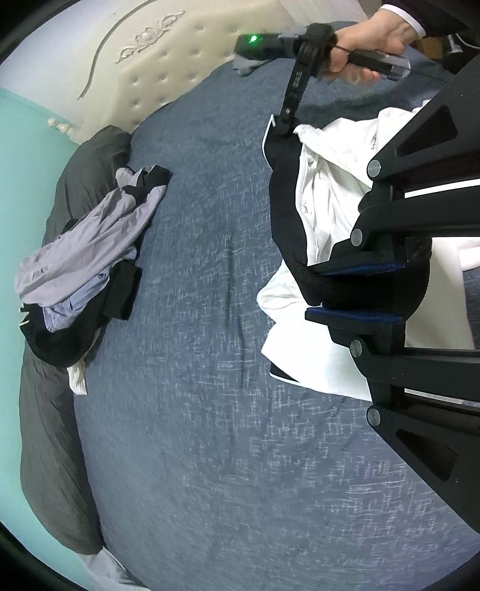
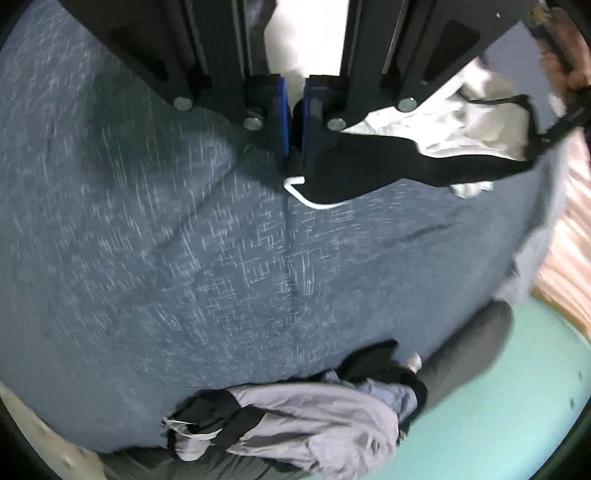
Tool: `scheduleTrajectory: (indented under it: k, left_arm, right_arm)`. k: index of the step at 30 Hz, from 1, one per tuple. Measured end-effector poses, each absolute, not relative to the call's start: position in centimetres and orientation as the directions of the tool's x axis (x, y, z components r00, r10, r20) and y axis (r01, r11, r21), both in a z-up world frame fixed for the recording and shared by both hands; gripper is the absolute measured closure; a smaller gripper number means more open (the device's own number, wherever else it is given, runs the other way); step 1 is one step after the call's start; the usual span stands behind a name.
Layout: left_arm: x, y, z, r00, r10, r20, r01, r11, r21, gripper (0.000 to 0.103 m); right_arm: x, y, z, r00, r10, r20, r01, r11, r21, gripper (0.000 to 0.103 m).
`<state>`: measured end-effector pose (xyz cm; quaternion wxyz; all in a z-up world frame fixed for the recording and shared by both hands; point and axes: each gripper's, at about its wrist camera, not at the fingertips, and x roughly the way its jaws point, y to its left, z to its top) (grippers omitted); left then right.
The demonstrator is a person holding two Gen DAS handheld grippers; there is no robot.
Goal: Fold clothes
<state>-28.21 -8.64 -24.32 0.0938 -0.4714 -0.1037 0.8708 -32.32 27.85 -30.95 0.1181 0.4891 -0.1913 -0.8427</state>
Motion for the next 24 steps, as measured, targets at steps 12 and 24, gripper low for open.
scheduleTrajectory:
  k: [12,24]
  left_arm:
    - [-25.5,-11.7,-25.4,-0.5,0.184,-0.846,0.019,-0.975,-0.222,0.086]
    - [-25.7,-12.9,-27.7,-0.468,0.169,-0.867,0.049,-0.975,-0.217,0.085]
  right_arm:
    - [-26.6,29.8,-29.9,-0.44,-0.638,-0.632,0.182,-0.753,0.632,0.1]
    - [-26.5,28.0,-34.1,-0.195,-0.667,-0.719,0.162,-0.745,0.647,0.1]
